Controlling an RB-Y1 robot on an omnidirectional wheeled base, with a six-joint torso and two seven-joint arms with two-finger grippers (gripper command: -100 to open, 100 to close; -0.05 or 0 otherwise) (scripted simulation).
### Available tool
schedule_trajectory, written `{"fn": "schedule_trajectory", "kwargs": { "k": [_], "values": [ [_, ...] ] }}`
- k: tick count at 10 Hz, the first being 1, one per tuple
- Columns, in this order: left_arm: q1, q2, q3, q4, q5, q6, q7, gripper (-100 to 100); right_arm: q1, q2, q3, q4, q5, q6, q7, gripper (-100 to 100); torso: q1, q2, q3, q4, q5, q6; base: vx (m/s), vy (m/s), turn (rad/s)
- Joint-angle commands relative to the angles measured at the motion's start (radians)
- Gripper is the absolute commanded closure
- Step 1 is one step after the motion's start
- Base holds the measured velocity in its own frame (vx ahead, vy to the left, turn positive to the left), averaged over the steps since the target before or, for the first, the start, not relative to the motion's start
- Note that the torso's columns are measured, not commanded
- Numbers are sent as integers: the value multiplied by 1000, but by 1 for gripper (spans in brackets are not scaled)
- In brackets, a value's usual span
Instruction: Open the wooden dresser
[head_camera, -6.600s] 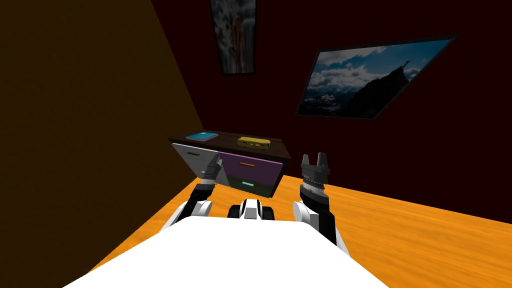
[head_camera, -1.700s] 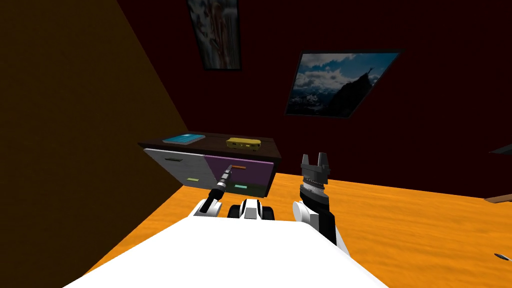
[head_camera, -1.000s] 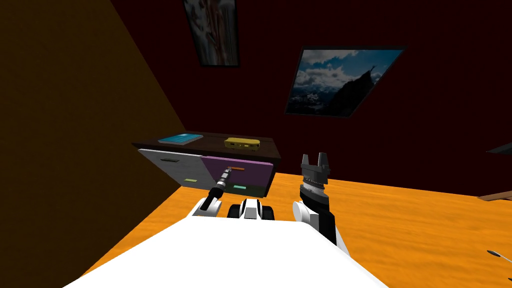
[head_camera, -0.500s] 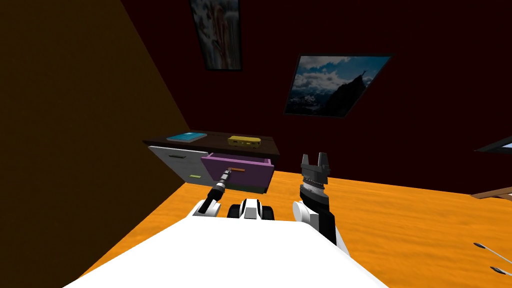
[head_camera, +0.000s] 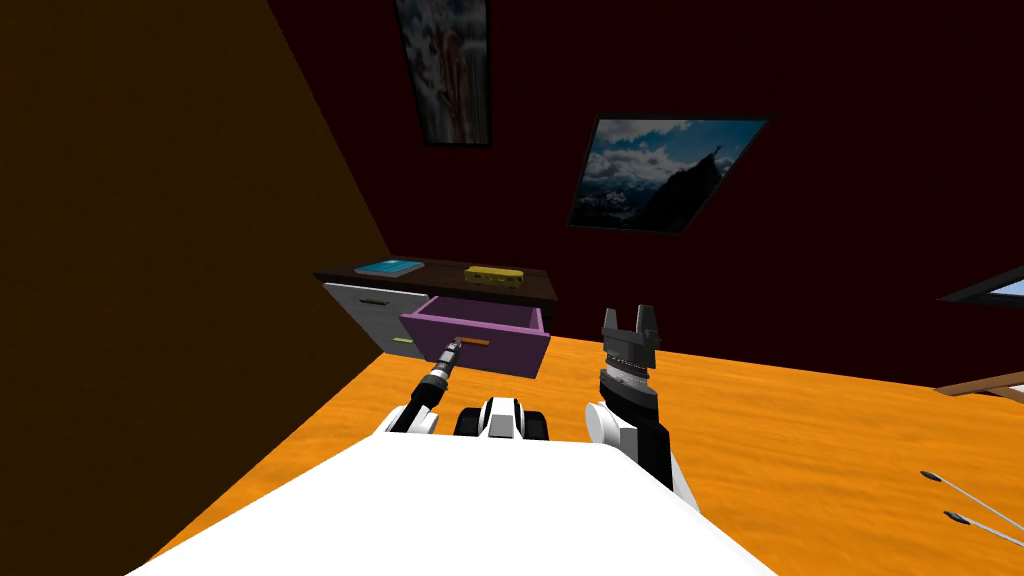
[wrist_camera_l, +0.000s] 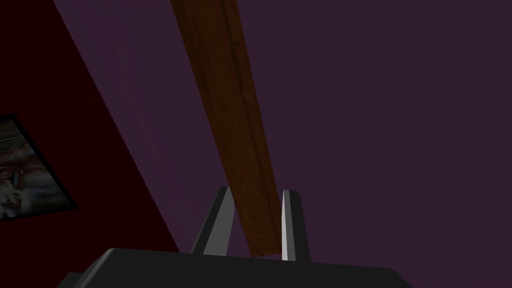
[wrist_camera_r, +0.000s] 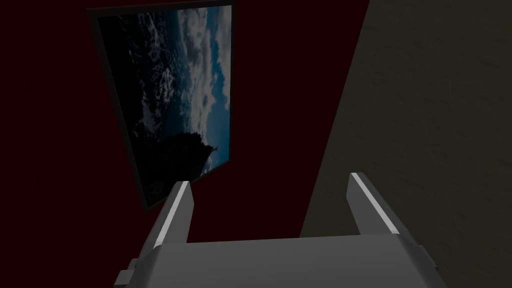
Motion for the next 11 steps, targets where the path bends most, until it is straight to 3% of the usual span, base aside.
{"fn": "schedule_trajectory", "kwargs": {
  "k": [1, 9, 11],
  "values": [
    [18, 6, -3, -26, 1, 19, 4, -100, 0, 0, 0, 0, 0, 0, 0, 0, 0, -7, -3, -2, 0, 1, -11, 5, -2],
    [124, 43, -23, -256, 7, 144, 26, -100, 1, 0, 0, 0, 0, 0, 0, 0, 3, -6, -3, -4, 2, 0, 24, 2, -6],
    [137, 47, -25, -288, 8, 160, 29, -100, 0, 0, 0, 0, 0, 0, 0, 0, 2, -4, -4, -1, -1, -2, 11, 1, -7]
  ]
}}
